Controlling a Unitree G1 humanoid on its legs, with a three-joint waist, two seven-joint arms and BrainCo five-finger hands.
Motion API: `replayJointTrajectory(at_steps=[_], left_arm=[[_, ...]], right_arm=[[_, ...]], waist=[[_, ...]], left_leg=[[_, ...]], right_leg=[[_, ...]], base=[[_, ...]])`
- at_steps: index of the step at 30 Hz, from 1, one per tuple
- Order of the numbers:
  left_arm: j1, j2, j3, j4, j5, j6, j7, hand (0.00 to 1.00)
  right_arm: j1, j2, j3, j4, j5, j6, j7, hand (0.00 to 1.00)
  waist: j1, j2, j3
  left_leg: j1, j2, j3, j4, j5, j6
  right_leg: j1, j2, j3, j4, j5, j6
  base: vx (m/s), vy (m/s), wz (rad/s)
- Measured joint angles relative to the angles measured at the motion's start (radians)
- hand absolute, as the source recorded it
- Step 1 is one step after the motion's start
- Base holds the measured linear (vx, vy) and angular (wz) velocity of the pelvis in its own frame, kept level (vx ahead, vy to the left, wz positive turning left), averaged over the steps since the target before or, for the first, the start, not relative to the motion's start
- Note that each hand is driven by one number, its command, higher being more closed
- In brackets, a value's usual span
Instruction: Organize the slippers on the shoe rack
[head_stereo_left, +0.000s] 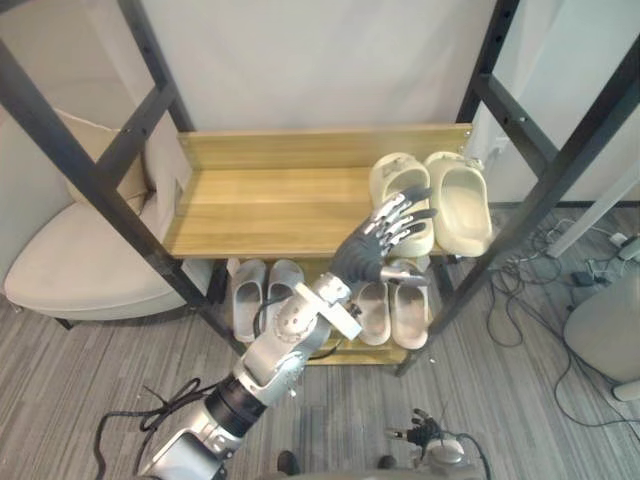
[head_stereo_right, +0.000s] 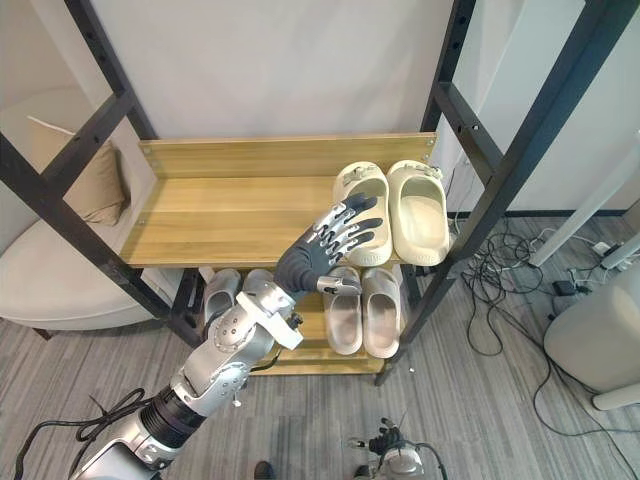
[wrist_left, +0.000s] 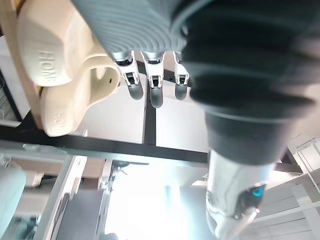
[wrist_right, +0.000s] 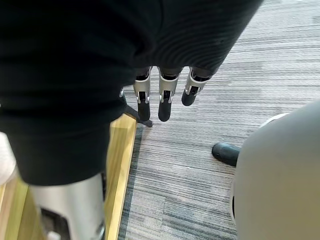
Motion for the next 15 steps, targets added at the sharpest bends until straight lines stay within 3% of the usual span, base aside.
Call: replayJointTrajectory(at_steps=[8,15], left_arm=[[0.009,-0.044,0.080,0.144,0.117,-0.005,0.088,0.00],[0.005,-0.064,0.179,0.232,0.138,-0.005,0.155,0.00]], right_arm=[[0.009,0.002,-0.004,-0.006,0.007,-0.001,-0.003,0.00],[0.028,0.016,-0.007,-0.038,0.007,-0.001,-0.010,0.00]], waist=[[0.002,-0.006,0.000],[-0.001,-0.022,-0.002]], left_leg=[[0.001,0.002,0.002,0.000,0.000,0.000],[0.004,0.006,0.014,0.000,-0.001,-0.001]], right_leg=[[0.006,0.001,-0.005,-0.004,0.003,0.005],[0.018,0.006,-0.001,-0.014,0.003,0.005]], base=[[-0.02,-0.003,0.01],[0.00,-0.005,-0.01]])
